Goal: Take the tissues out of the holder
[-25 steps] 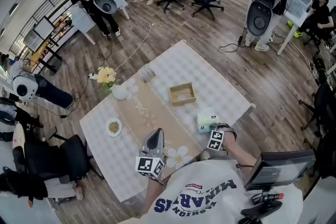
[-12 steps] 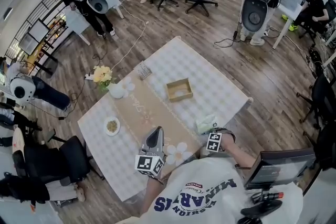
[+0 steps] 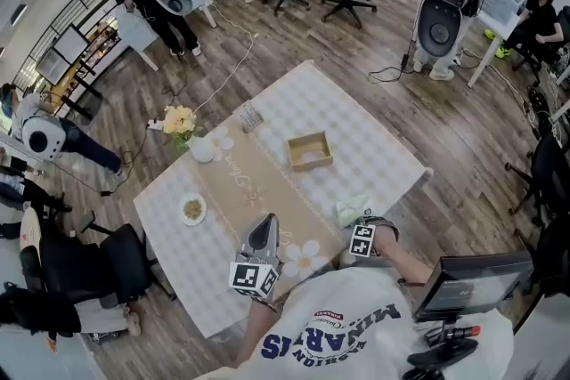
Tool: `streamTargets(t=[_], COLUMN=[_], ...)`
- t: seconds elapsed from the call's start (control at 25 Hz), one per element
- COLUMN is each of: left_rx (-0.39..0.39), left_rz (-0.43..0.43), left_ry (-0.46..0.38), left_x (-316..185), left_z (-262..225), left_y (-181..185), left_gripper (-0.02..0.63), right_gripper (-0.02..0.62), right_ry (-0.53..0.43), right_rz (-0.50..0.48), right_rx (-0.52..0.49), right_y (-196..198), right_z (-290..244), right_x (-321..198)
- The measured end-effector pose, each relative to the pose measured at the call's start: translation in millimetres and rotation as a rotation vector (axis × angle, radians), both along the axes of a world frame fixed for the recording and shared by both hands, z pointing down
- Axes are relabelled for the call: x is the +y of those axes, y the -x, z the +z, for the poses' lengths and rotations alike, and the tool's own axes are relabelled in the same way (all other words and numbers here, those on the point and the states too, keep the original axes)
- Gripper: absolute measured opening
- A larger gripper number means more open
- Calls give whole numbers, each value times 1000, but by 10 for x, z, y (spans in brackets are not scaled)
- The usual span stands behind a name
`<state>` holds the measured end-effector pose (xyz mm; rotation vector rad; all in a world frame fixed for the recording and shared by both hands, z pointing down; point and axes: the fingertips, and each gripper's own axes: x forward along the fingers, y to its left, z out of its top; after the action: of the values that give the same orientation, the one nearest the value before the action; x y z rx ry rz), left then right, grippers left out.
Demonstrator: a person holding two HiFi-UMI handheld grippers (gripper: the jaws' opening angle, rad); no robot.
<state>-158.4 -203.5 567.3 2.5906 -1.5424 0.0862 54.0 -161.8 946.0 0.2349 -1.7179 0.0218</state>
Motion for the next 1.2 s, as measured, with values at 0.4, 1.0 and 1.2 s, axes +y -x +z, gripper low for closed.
streamTargets(t=[0.4, 1.0, 1.2], left_rx=[-13, -16, -11], left_rz=[-77, -112, -68], left_ry=[8, 9, -3], left_x=[115, 88, 21], left_z=[-40, 22, -6], left_y=[317, 448, 330], left_gripper=[3, 3, 3], right_gripper=[143, 143, 143], right_ry=[-81, -55, -50], right_rz=[-23, 33, 67], right_rx=[38, 16, -106], right_y=[153, 283, 481], right_z=[13, -25, -401], right_x=[-657, -953, -856])
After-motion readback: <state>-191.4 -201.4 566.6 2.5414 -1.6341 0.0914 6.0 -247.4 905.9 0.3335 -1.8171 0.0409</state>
